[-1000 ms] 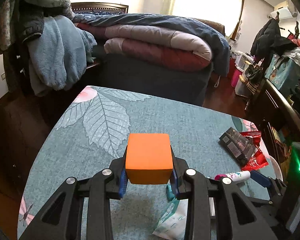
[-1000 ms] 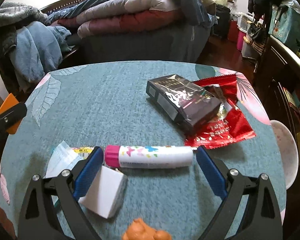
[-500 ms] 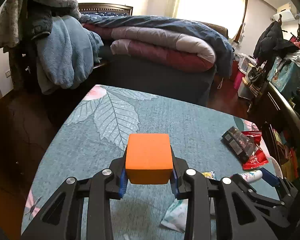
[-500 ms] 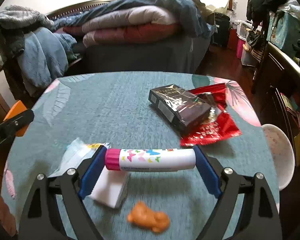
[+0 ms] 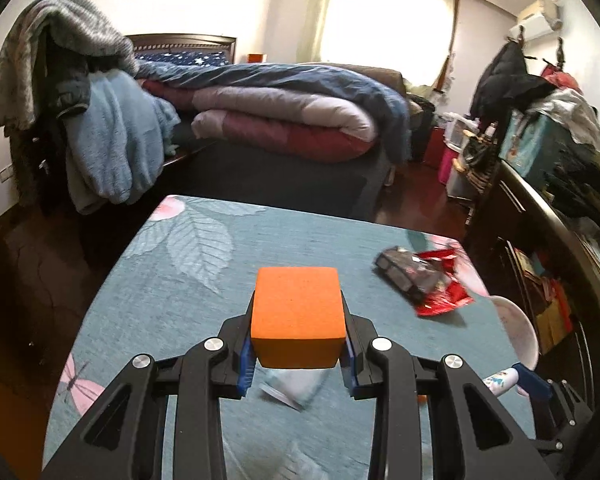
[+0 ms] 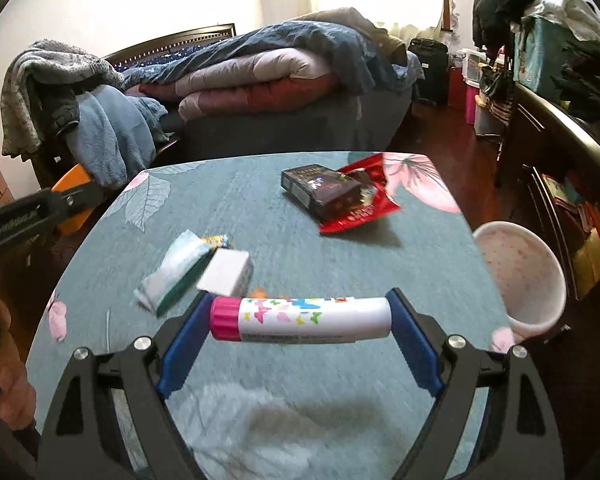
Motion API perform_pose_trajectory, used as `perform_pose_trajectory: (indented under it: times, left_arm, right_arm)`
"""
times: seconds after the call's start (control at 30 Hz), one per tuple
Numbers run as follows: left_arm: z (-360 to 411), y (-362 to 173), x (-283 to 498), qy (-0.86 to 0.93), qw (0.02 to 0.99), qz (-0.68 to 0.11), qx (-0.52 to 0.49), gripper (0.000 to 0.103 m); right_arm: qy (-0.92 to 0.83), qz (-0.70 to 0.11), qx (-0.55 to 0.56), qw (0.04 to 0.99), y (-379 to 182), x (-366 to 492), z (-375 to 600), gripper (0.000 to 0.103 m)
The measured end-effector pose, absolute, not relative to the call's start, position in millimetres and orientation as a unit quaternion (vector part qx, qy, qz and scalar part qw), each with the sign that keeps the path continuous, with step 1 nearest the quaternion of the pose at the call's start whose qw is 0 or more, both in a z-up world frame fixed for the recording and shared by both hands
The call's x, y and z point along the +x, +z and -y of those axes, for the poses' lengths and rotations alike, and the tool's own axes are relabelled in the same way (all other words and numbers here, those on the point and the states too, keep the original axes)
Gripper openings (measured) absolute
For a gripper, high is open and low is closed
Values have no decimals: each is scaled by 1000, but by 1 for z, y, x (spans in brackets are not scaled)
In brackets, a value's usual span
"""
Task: Collect trash
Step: 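Carry the orange cube and pink-and-white tube over the wastebasket and open both grippers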
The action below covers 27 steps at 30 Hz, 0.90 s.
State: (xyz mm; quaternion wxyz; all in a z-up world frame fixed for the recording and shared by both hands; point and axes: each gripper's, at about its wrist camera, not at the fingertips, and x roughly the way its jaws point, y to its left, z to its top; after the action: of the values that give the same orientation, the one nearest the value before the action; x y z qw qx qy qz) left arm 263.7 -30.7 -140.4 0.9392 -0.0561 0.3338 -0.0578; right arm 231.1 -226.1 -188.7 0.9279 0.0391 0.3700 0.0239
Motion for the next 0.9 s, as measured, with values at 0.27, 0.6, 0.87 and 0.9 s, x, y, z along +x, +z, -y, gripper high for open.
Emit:
perform_pose_trajectory:
  times: [0.27, 0.6, 0.87, 0.9]
  left_arm:
    - [77, -129, 243, -88, 942, -321, -34, 34]
    - [134, -118, 233, -123, 942, -311, -6, 34]
    - [175, -114, 230, -149, 940, -305, 18, 34]
    - [183, -114, 229, -153, 940, -304, 24, 34]
  right_arm:
    - [3, -357, 42, 933, -184, 191, 259, 86]
    - [-27, -346, 73, 935, -186, 159, 312, 86]
    - [-48, -341, 88, 935, -190, 146, 344, 86]
    - [-50, -340, 90, 935, -190, 146, 347, 86]
